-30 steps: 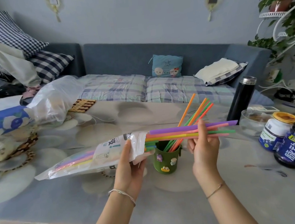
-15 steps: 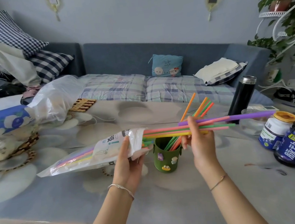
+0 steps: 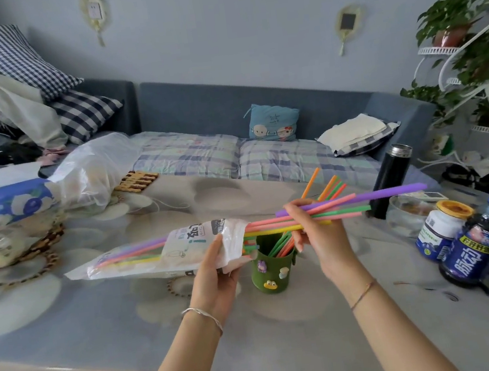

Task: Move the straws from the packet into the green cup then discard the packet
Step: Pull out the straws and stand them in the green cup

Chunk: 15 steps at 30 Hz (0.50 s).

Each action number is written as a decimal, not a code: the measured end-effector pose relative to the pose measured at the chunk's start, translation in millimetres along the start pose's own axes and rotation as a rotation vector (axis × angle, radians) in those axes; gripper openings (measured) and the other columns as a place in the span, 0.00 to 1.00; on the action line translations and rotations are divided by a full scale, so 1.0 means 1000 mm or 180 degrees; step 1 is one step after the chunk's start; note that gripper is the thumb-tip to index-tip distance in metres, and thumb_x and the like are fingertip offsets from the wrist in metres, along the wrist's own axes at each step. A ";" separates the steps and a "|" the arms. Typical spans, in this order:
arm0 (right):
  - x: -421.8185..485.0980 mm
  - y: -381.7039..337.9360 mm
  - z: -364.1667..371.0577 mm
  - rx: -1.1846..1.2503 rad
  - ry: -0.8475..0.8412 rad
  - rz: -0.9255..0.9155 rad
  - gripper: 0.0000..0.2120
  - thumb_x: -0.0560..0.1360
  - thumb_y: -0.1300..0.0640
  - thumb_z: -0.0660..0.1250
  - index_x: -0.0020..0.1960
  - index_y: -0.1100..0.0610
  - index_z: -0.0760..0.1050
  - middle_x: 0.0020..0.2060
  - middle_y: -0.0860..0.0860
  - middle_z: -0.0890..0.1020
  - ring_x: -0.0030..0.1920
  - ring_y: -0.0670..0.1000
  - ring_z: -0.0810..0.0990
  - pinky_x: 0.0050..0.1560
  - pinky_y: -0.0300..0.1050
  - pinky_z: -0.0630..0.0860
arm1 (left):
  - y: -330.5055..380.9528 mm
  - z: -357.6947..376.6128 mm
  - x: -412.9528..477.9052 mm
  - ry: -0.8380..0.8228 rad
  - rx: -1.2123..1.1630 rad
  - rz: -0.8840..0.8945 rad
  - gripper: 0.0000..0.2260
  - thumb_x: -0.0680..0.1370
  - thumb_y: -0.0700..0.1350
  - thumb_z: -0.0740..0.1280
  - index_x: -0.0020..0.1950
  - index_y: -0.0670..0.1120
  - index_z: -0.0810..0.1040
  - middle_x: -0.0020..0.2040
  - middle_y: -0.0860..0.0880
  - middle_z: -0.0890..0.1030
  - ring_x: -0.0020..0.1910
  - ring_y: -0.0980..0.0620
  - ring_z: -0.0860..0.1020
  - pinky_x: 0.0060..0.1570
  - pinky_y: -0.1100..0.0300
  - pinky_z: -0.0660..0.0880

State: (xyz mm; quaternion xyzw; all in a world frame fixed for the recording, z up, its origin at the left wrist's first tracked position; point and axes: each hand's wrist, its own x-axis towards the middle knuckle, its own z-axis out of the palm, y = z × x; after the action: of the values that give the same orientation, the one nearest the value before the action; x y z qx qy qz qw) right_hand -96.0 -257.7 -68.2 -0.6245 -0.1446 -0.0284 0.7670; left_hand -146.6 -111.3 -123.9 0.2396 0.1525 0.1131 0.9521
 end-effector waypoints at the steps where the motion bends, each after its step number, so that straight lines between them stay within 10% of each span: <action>1: -0.001 0.005 0.006 -0.0003 0.0009 0.0067 0.04 0.75 0.65 0.65 0.42 0.59 0.74 0.31 0.54 0.82 0.17 0.45 0.68 0.18 0.35 0.65 | -0.001 0.001 -0.002 -0.0017 -0.0027 -0.0012 0.04 0.79 0.39 0.64 0.50 0.41 0.78 0.40 0.44 0.86 0.47 0.47 0.81 0.43 0.56 0.81; 15: 0.017 -0.023 0.004 -0.0452 0.0260 0.0108 0.11 0.77 0.59 0.62 0.37 0.59 0.76 0.30 0.54 0.79 0.19 0.45 0.73 0.20 0.35 0.72 | 0.007 -0.007 0.007 0.0081 -0.0315 -0.0053 0.07 0.80 0.42 0.63 0.54 0.40 0.77 0.50 0.42 0.82 0.46 0.46 0.82 0.38 0.59 0.82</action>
State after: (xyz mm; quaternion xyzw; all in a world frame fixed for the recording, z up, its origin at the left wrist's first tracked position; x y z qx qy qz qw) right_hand -85.6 -256.9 -41.3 -0.6781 -0.1002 -0.0510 0.7263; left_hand -143.2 -100.2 -127.9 0.1896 0.1608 0.1156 0.9617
